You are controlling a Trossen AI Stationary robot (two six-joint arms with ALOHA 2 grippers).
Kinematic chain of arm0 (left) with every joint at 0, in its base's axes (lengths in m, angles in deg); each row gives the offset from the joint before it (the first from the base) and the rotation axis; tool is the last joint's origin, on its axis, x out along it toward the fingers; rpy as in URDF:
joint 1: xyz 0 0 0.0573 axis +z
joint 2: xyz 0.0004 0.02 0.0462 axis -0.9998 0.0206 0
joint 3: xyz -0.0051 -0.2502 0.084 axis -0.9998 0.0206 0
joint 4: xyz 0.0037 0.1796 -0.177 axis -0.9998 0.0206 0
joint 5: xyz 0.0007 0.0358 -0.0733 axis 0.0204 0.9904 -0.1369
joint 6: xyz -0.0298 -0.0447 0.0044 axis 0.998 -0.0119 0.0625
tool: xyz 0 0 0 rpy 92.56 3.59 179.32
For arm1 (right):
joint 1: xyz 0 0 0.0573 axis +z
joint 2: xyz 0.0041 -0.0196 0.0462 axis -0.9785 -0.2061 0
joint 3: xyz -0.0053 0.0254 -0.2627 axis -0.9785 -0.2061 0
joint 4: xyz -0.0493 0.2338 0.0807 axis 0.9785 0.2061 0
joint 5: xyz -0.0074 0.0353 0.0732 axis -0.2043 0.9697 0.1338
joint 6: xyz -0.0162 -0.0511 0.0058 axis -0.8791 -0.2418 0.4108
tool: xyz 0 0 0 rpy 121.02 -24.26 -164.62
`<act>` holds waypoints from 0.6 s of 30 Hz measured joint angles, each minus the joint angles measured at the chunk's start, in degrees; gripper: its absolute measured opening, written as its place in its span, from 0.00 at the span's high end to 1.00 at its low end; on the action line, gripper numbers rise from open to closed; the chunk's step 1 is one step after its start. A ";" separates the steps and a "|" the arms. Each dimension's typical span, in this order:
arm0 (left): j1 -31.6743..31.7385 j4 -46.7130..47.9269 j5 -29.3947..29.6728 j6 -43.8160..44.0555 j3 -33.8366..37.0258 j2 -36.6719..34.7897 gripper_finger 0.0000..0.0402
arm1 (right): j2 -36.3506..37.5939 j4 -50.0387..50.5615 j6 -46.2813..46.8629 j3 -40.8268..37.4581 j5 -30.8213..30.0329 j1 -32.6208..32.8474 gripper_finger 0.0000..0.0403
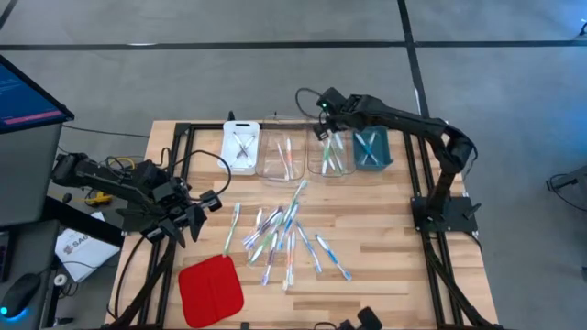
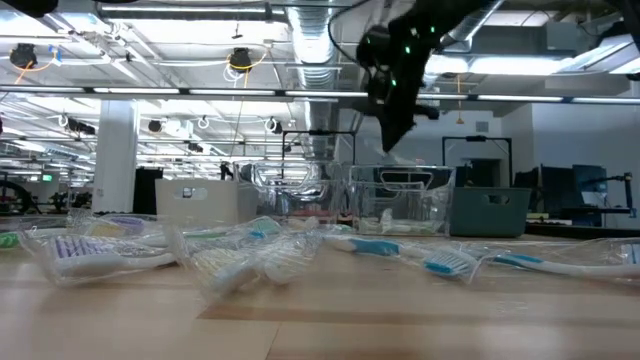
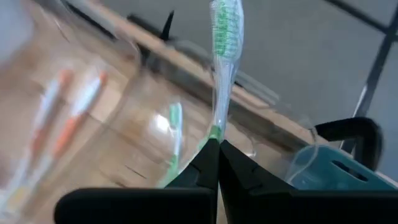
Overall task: Pick & Place Toothbrushes
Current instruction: Put the green toothbrush into the right transparent bin
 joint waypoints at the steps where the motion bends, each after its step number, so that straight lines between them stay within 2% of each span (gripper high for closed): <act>1: 0.00 -0.01 -0.02 -0.11 0.00 0.00 0.73 | -0.02 -1.21 -1.48 -1.20 1.26 -0.37 1.00; 9: 0.01 -0.15 0.11 -0.28 0.00 0.00 0.73 | -0.02 -8.50 -4.36 -6.72 5.11 -0.33 1.00; 18: 0.01 -0.17 0.16 -0.32 0.00 0.00 0.73 | -1.09 -6.36 -2.40 -6.88 7.90 -0.43 1.00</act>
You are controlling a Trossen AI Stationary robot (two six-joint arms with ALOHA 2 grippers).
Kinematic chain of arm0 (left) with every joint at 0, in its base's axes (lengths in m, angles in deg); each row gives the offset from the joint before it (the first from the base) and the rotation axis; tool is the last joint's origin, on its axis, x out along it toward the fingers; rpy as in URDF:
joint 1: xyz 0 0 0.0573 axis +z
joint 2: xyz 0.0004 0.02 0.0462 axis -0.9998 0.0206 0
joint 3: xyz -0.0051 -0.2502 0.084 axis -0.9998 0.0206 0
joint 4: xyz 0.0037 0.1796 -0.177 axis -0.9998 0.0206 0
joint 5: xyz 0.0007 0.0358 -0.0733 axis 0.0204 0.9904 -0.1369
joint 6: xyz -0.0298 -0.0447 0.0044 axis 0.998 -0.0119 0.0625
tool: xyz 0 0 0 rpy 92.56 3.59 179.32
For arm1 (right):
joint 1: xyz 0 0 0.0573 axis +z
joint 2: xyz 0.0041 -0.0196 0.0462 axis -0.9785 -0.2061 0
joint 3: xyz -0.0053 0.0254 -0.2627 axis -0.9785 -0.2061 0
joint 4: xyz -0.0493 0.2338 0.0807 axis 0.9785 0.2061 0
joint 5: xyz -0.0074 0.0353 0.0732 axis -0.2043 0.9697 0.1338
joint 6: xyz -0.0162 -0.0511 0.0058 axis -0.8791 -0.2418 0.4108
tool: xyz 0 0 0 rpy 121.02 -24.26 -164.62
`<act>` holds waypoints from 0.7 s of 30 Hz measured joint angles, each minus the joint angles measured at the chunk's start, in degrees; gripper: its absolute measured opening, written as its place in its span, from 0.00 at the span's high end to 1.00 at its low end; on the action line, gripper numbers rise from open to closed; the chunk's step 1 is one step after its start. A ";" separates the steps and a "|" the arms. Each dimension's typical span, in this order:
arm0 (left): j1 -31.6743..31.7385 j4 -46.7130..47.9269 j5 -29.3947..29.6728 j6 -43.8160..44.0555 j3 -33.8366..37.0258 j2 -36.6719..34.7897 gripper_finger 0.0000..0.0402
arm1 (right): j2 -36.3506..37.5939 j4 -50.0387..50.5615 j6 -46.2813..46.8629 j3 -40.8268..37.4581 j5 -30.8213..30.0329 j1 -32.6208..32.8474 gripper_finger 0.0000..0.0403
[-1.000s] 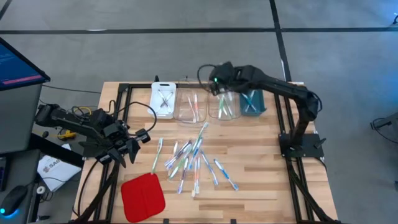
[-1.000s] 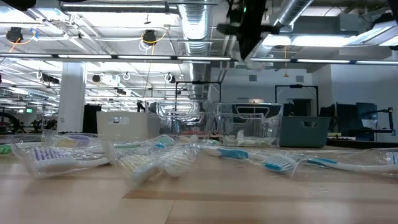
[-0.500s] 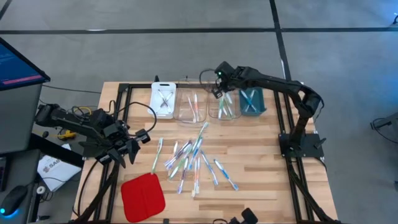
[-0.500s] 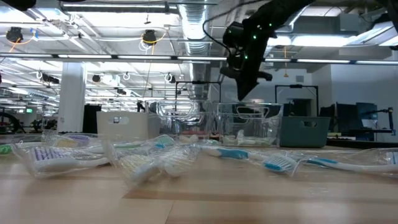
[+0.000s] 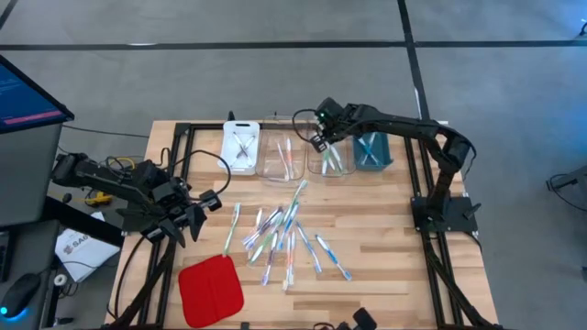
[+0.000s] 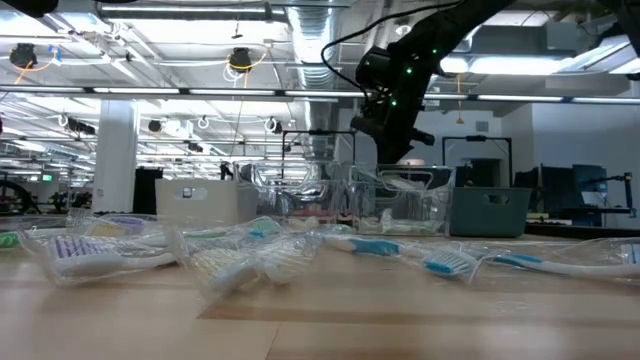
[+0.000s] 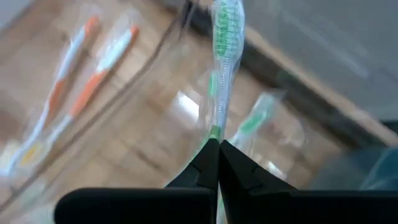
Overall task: Pick & Place Toothbrushes
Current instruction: Put the green toothbrush into the right transparent bin, then put the blue toothbrush into the blue bin
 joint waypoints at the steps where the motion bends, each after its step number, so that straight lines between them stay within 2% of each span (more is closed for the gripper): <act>1: 0.00 -0.01 0.01 -0.21 0.00 0.00 0.73 | -0.47 -0.30 0.00 0.12 0.10 0.05 1.00; 8: 0.00 0.01 0.08 -0.40 0.00 0.00 0.73 | -3.41 -0.61 0.21 0.27 -0.14 0.39 1.00; 12: 0.24 0.04 0.10 -0.39 0.00 0.00 0.73 | -3.64 -0.35 1.66 0.15 -0.16 0.35 0.97; 16: 0.39 0.09 0.12 -0.40 0.00 0.00 0.73 | -3.61 0.30 3.02 0.15 -0.39 0.09 0.87; 21: 0.37 0.16 0.12 -0.37 0.00 0.00 0.73 | -3.61 0.92 3.13 0.22 -0.36 0.08 0.68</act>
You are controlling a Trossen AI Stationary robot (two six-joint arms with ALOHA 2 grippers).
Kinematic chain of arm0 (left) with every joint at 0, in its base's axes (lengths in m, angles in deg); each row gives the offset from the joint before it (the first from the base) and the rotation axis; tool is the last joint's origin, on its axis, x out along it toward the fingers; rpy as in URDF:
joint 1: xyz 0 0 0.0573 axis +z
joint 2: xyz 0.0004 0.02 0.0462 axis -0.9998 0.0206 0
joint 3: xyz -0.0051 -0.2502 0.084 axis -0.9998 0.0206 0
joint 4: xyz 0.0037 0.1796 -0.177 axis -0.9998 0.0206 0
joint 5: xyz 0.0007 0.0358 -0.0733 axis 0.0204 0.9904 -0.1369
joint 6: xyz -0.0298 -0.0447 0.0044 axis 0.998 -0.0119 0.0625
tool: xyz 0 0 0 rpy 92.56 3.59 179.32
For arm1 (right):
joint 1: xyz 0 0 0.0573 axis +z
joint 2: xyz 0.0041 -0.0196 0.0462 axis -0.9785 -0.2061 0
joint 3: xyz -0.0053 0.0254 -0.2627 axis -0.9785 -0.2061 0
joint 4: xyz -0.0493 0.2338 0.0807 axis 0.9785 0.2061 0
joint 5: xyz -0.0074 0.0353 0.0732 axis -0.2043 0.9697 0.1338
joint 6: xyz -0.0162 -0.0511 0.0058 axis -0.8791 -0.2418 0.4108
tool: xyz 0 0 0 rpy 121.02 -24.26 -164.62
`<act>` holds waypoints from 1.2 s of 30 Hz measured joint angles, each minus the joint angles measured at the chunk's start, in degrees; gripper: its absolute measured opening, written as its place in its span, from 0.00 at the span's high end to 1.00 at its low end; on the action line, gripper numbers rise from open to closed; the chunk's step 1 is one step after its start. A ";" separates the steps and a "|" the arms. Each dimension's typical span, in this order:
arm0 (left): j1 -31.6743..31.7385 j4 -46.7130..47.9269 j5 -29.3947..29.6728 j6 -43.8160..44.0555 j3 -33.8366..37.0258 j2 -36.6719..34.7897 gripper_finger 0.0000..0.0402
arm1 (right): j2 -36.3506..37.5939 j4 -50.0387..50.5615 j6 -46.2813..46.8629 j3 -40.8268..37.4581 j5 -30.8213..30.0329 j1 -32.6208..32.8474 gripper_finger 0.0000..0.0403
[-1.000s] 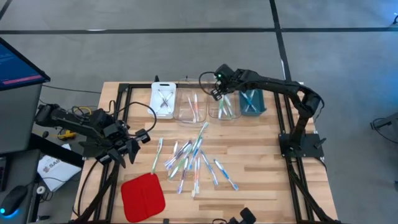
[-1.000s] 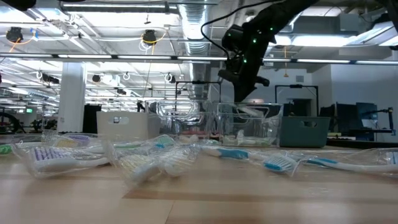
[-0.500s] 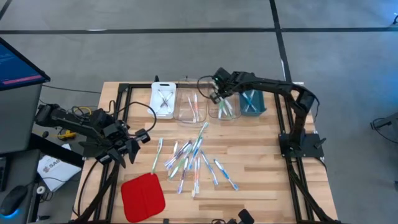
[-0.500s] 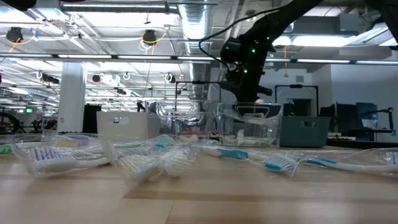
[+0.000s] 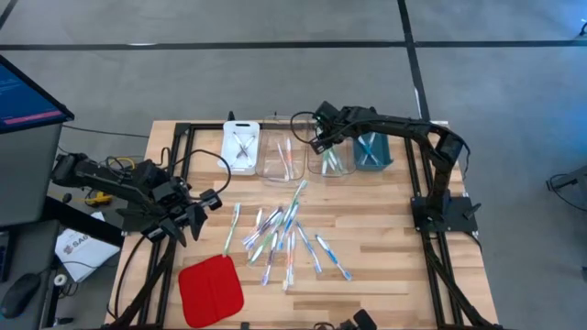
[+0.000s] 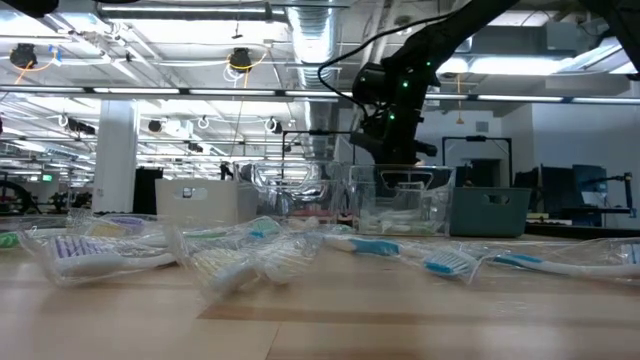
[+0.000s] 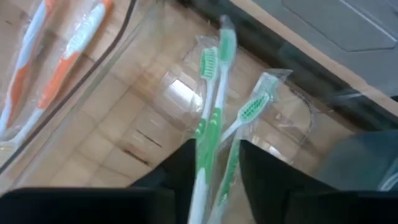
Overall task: Pick & Place Toothbrushes
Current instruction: Put the blue toothbrush into the blue bin
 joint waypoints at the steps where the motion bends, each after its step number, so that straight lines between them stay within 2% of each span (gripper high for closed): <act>1: 0.00 -0.01 -0.02 0.00 0.00 0.00 0.73 | 0.00 0.20 -0.30 0.20 0.01 0.12 0.64; 6: 0.00 0.04 -0.02 -0.01 0.00 0.00 0.73 | 0.00 4.33 -1.30 4.12 0.03 1.50 0.47; 11: 0.00 0.03 -0.02 -0.02 0.00 0.00 0.73 | 0.00 10.69 -4.21 11.56 0.23 3.28 0.39; 18: 0.00 0.03 0.00 -0.01 0.00 0.00 0.73 | 0.02 17.91 -7.43 22.38 0.28 8.00 0.38; 23: 0.00 0.02 0.00 -0.02 0.00 0.00 0.73 | 0.04 25.26 -7.44 26.82 0.24 12.82 0.38; 30: 0.00 0.02 -0.01 0.01 0.00 0.00 0.73 | 0.04 37.83 -0.02 27.58 0.27 22.18 0.38; 36: 0.00 0.02 -0.02 0.20 0.00 0.00 0.73 | 0.04 44.03 5.69 27.58 -1.69 34.77 0.38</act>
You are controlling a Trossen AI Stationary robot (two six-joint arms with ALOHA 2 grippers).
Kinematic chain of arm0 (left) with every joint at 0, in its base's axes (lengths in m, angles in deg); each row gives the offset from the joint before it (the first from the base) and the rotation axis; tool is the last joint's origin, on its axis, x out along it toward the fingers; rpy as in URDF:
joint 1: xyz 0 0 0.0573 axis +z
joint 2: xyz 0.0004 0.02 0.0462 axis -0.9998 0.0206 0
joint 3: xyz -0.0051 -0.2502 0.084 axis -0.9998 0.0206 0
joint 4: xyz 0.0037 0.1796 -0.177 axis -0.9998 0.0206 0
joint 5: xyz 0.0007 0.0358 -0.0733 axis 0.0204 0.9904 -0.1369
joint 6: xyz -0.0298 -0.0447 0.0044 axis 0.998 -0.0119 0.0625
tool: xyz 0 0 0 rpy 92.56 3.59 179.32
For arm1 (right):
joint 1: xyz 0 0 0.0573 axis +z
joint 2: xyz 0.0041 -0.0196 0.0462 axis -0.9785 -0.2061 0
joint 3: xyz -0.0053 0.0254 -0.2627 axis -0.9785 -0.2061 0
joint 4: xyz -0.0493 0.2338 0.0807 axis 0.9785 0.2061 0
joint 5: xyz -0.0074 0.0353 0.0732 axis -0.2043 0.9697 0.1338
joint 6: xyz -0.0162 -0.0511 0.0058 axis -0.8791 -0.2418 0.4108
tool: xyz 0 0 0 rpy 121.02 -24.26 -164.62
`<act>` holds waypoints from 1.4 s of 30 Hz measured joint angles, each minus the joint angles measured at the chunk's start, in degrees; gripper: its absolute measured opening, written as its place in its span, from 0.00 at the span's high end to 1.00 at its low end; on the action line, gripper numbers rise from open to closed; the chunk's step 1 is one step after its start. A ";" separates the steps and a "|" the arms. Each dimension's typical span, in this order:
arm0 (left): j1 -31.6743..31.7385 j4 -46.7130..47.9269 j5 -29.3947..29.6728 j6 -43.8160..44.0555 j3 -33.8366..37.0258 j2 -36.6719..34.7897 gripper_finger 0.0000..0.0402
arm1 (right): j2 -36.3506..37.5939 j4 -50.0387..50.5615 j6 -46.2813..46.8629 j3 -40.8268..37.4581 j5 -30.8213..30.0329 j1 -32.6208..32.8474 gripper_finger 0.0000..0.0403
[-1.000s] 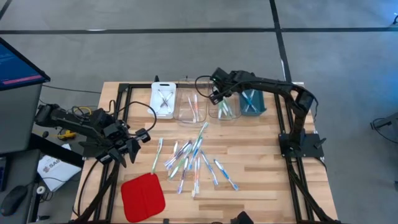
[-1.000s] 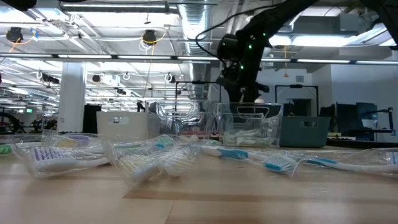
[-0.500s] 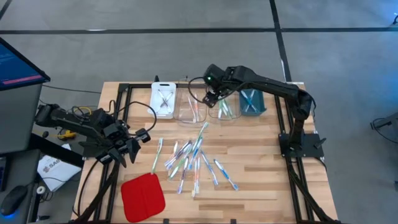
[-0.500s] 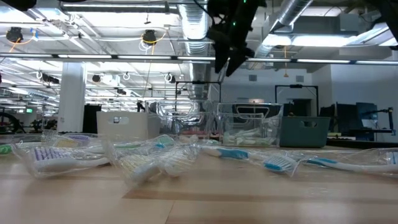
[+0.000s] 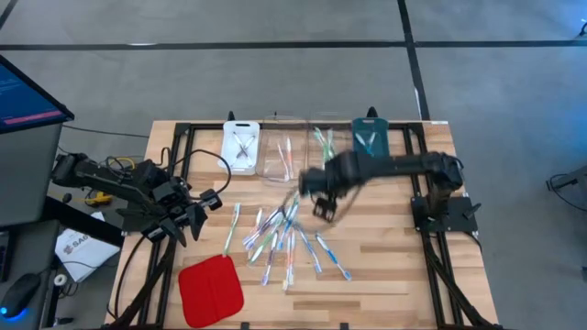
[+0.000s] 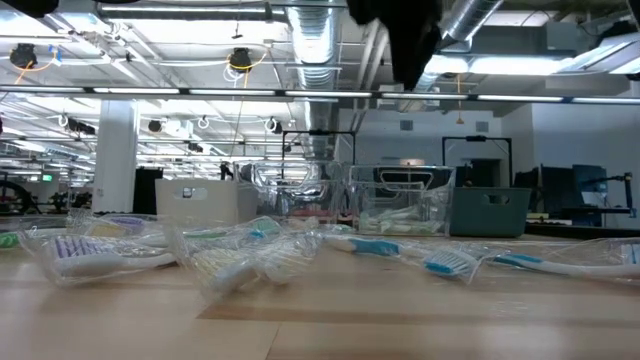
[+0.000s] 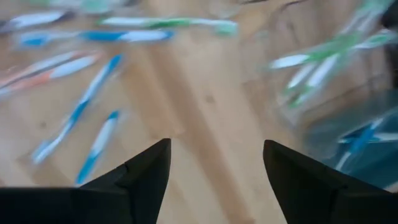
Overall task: Pick & Place Toothbrushes
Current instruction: Put the blue toothbrush into the blue bin
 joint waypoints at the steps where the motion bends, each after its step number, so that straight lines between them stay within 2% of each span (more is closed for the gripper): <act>1: 0.00 0.00 0.02 0.01 0.00 0.00 0.73 | 0.00 0.22 1.84 0.00 -1.04 1.97 0.38; 5: 0.00 -0.09 0.04 0.25 0.00 0.00 0.73 | 0.00 3.72 12.55 0.00 -6.33 9.15 0.38; 11: 0.00 -0.17 0.37 0.26 0.00 0.00 0.73 | -0.04 3.76 27.20 -0.48 -7.24 17.68 0.38; 14: 0.00 -0.23 0.80 0.26 0.00 0.00 0.73 | 0.00 3.02 27.80 -0.48 -10.58 21.11 0.38; 20: 0.00 -0.48 0.82 0.26 0.00 0.00 0.73 | 0.00 -2.33 27.97 -0.48 -23.74 27.99 0.38; 23: 0.00 -0.48 0.80 0.28 0.00 0.00 0.73 | 0.12 -2.10 35.55 -0.48 -34.32 31.08 0.38; 25: -0.02 -0.46 0.79 0.28 0.00 0.00 0.73 | 0.13 -1.40 41.43 -0.48 -37.99 32.24 0.38; 28: 0.00 -0.44 0.76 0.46 0.00 0.00 0.73 | 0.11 -0.24 46.36 -0.48 -35.04 32.43 0.38; 33: -0.03 -0.42 0.75 0.45 0.00 0.00 0.73 | -0.09 -6.01 41.06 -2.56 -29.54 32.25 0.38; 35: -0.02 -0.46 0.74 0.44 0.00 0.00 0.73 | -0.10 -8.94 39.10 -2.58 -29.24 32.32 0.38; 39: -0.02 -0.46 0.74 0.42 0.00 0.00 0.73 | -0.04 -13.96 27.97 -2.56 -26.83 32.41 0.38; 42: -0.02 -0.42 0.74 0.42 0.00 0.00 0.73 | -0.04 -13.22 25.37 -2.62 -28.14 32.88 0.38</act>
